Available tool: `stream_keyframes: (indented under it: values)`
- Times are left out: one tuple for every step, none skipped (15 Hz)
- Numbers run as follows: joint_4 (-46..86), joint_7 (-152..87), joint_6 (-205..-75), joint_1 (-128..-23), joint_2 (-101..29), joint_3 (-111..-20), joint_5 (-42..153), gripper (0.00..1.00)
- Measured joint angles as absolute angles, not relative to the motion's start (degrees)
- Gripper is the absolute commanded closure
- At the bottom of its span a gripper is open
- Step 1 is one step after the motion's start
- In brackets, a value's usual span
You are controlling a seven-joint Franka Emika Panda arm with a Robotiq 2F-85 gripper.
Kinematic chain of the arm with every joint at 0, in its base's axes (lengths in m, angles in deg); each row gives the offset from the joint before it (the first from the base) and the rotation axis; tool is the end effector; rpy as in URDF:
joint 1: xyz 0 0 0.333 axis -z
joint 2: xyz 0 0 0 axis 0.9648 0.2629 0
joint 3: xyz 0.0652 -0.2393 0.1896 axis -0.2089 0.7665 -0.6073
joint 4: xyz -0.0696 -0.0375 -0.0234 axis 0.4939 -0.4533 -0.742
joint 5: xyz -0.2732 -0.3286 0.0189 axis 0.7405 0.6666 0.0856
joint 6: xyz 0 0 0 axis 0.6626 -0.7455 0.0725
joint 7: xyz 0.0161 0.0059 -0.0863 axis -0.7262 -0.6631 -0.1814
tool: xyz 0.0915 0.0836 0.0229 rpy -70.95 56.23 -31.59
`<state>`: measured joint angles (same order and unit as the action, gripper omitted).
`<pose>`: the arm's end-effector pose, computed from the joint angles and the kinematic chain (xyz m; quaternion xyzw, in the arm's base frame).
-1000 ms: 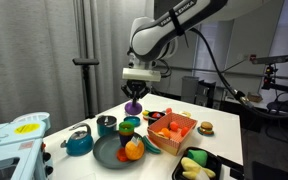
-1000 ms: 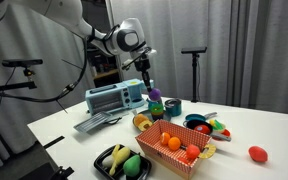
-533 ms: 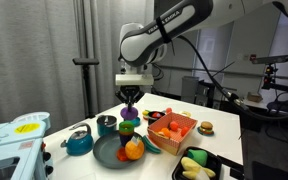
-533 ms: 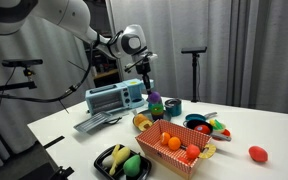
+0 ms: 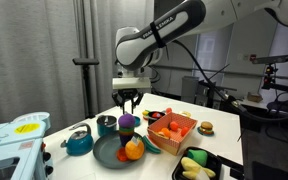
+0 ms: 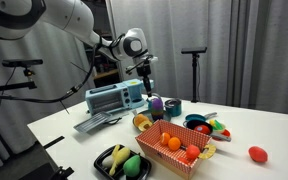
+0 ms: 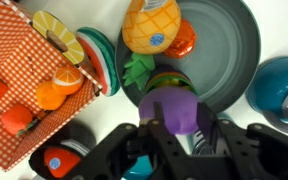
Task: Take the plushie from the box and put it in the green cup
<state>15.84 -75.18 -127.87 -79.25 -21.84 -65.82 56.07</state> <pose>0.7331 0.0172 0.3088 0.9277 -0.3696 0.0450 0.0265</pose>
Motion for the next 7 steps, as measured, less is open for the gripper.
stream_keyframes:
  values:
    - [15.7,-75.2,-127.9,-79.2,-21.8,-65.7,56.1,0.21]
    - [15.6,-75.1,-127.9,-79.2,-21.9,-65.6,56.1,0.13]
    - [15.4,-75.0,-127.9,-79.2,-21.9,-65.5,56.1,0.07]
    - [15.2,-74.7,-127.9,-79.2,-22.0,-65.2,56.1,0.0]
    - [15.0,-74.6,-127.9,-79.1,-22.1,-65.0,56.1,0.0]
    - [14.8,-74.5,-127.9,-79.1,-22.3,-64.6,56.1,0.1]
    - [14.8,-74.6,-127.9,-79.1,-22.4,-64.5,56.1,0.01]
